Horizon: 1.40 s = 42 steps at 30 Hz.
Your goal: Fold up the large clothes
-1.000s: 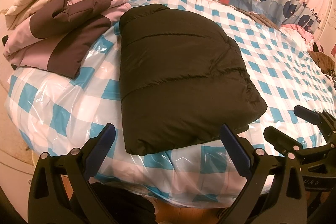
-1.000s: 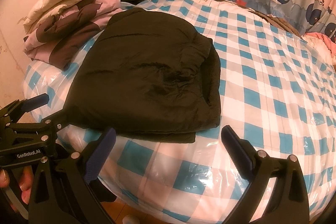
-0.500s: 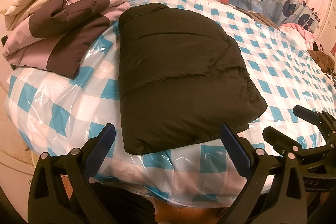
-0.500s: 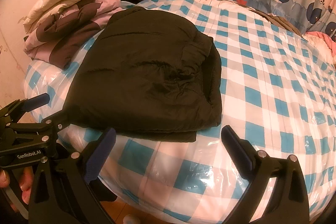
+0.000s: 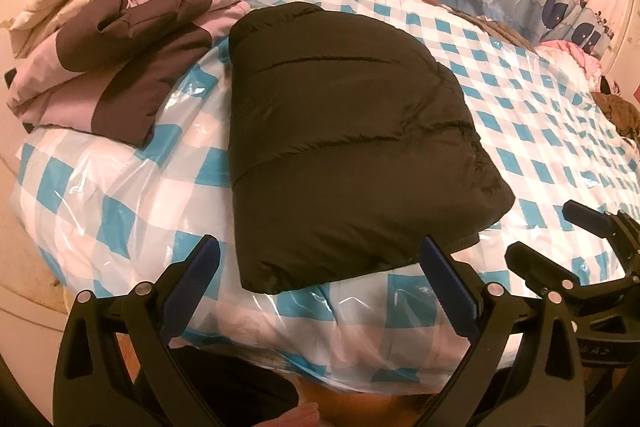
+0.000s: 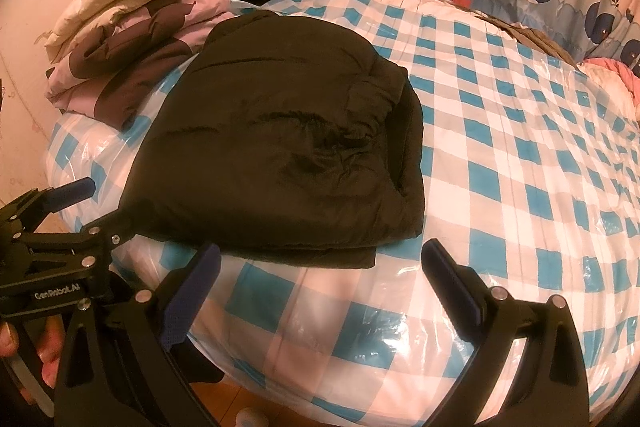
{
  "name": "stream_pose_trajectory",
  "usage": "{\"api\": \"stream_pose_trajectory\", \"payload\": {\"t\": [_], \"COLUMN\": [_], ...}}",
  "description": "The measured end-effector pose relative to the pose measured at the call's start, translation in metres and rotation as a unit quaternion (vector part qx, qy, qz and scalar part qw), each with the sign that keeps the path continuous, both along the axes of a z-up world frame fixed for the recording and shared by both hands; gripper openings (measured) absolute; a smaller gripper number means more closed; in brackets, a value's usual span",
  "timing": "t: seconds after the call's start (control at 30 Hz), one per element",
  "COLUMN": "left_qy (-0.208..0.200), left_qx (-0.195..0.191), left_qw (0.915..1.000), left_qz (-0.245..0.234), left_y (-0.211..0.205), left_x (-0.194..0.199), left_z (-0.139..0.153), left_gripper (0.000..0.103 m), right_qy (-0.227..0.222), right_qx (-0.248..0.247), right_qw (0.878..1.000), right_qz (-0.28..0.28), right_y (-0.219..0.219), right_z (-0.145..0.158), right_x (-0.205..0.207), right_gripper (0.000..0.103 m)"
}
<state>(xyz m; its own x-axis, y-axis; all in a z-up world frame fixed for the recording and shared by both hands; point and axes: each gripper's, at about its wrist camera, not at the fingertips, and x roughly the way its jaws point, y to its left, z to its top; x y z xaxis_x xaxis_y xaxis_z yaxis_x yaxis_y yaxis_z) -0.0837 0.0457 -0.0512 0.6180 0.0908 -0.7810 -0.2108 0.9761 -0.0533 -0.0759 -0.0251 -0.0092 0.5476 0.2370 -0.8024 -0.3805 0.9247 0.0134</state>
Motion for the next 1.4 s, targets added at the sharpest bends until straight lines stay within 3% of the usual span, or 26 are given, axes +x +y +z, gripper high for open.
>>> {"api": "stream_pose_trajectory", "payload": {"t": [0.67,1.4], "left_qy": [-0.005,-0.003], "left_qx": [0.012,-0.002], "left_qw": [0.9999,1.0000], "left_qz": [0.006,0.006], "left_y": [0.0077,0.0085], "left_x": [0.0026,0.0024], "left_z": [0.0044,0.0024], "left_gripper": [0.095,0.095], "right_qy": [0.003,0.007], "right_qx": [0.001,0.001], "right_qw": [1.000,1.000], "right_qz": [0.002,0.002], "right_y": [0.0001,0.0020], "right_z": [-0.0017,-0.0044], "right_x": [-0.0018,-0.0044], "right_gripper": [0.096,0.096]}}
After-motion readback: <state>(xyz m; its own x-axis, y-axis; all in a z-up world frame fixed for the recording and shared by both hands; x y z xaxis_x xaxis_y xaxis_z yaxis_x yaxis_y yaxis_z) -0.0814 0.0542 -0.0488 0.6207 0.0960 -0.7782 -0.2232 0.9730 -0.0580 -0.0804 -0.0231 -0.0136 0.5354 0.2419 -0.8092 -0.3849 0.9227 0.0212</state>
